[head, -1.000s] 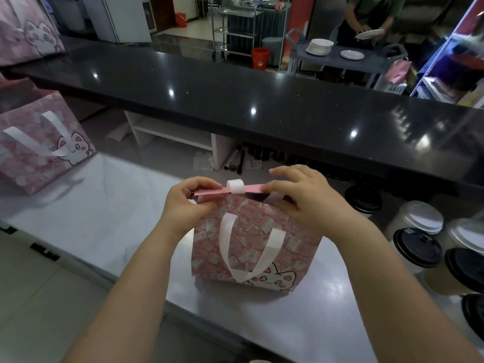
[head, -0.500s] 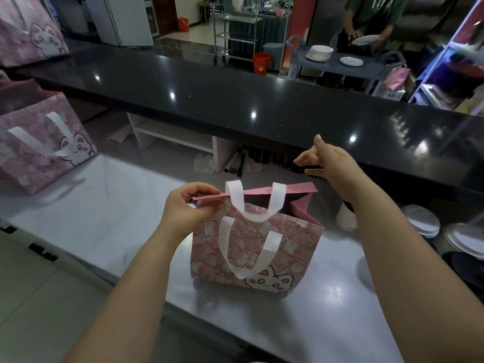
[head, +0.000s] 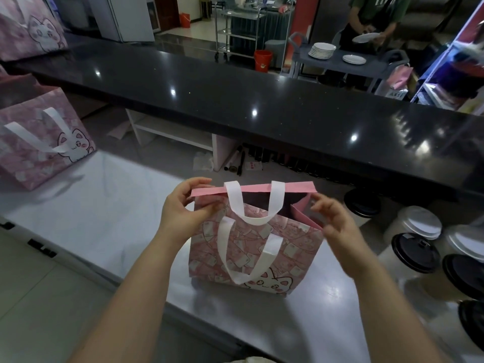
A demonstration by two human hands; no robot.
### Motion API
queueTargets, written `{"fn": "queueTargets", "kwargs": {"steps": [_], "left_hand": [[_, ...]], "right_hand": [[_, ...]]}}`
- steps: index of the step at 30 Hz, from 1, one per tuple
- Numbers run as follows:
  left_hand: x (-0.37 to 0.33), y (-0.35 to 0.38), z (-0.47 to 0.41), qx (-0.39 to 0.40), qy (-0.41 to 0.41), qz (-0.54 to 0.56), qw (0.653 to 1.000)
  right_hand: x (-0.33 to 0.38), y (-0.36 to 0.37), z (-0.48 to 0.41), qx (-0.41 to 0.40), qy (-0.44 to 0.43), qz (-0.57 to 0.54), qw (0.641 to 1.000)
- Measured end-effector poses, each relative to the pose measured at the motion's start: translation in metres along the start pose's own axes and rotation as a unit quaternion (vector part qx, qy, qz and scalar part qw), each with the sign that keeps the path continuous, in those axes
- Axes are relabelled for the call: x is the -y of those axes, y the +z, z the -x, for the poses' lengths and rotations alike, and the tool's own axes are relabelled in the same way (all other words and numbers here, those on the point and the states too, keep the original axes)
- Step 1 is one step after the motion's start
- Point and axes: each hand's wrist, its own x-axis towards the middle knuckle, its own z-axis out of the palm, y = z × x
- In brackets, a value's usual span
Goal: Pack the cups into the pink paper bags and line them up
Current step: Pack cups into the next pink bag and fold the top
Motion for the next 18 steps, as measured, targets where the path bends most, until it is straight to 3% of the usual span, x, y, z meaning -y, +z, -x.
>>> {"fn": "queueTargets", "kwargs": {"steps": [2,4,18], "left_hand": [[0.0,0.002,0.001,-0.011,-0.014,0.018,1.0],[0.001,0.003,0.002,-0.008,-0.024,0.042,0.999],[0.01,-0.012,0.01,0.07,-0.018,0.076,0.994]], "right_hand": [[-0.012,0.005,0.008,0.051,0.031,-0.004,0.998],[-0.019,0.007,0.008,0.044,0.049,0.007,0.998],[-0.03,0.044,-0.013,-0.197,-0.025,-0.029,0.98]]}}
